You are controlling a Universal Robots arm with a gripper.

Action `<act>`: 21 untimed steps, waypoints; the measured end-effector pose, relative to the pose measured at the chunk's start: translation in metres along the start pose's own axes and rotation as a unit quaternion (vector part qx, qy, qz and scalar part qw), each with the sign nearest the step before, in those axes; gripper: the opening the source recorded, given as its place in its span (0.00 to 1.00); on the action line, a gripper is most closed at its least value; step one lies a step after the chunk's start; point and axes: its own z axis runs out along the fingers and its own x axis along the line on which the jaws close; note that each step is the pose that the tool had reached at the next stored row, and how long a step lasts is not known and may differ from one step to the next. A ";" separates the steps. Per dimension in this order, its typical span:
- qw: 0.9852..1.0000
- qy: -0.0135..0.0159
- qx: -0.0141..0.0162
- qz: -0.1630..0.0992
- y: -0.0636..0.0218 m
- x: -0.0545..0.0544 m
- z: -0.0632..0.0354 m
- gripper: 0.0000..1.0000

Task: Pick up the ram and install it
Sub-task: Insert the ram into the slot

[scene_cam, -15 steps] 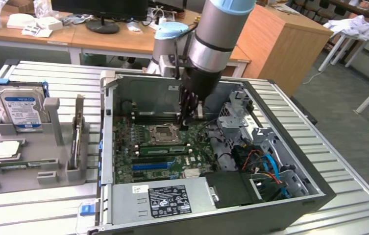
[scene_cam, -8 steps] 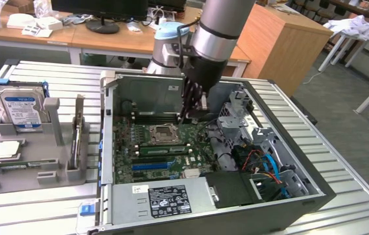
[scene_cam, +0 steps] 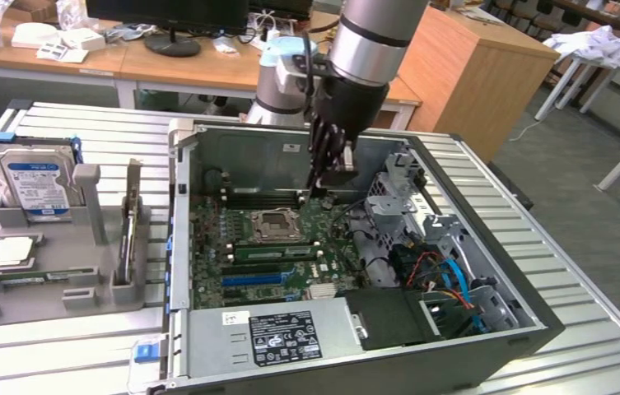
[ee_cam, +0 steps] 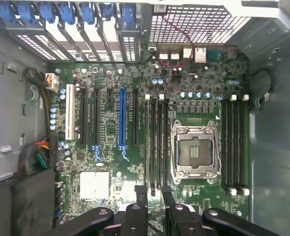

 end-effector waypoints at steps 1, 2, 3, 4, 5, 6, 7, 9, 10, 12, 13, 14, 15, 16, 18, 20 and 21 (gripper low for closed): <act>1.000 0.000 0.000 0.000 0.0000 0.000 -0.0019 0.25; 1.000 0.000 0.000 0.000 0.0001 0.000 -0.0034 0.25; 1.000 0.000 0.000 0.000 0.0002 0.000 -0.0046 0.25; 1.000 0.000 0.000 0.000 0.0002 0.000 -0.0059 0.25; 1.000 0.000 0.000 0.000 0.0003 0.000 -0.0074 0.25; 1.000 0.000 0.000 0.000 0.0004 0.000 -0.0091 0.25; 1.000 0.000 0.000 0.000 0.0004 0.000 -0.0109 0.25; 1.000 0.000 0.000 0.000 0.0006 0.000 -0.0144 0.25; 1.000 0.000 0.000 0.000 0.0006 0.000 -0.0157 0.25; 1.000 0.000 0.000 0.000 0.0006 0.000 -0.0159 0.25; 1.000 0.000 0.000 0.000 0.0006 0.000 -0.0159 0.25; 1.000 0.000 0.000 0.000 0.0006 0.000 -0.0159 0.25; 1.000 0.000 0.000 0.000 0.0006 0.000 -0.0159 0.25; 1.000 0.000 0.000 0.000 0.0007 0.000 -0.0160 0.25; 1.000 0.000 0.000 0.000 0.0007 0.000 -0.0174 0.25; 1.000 0.000 0.000 0.000 0.0008 0.000 -0.0192 0.25; 1.000 0.000 0.000 0.000 0.0008 0.000 -0.0198 0.25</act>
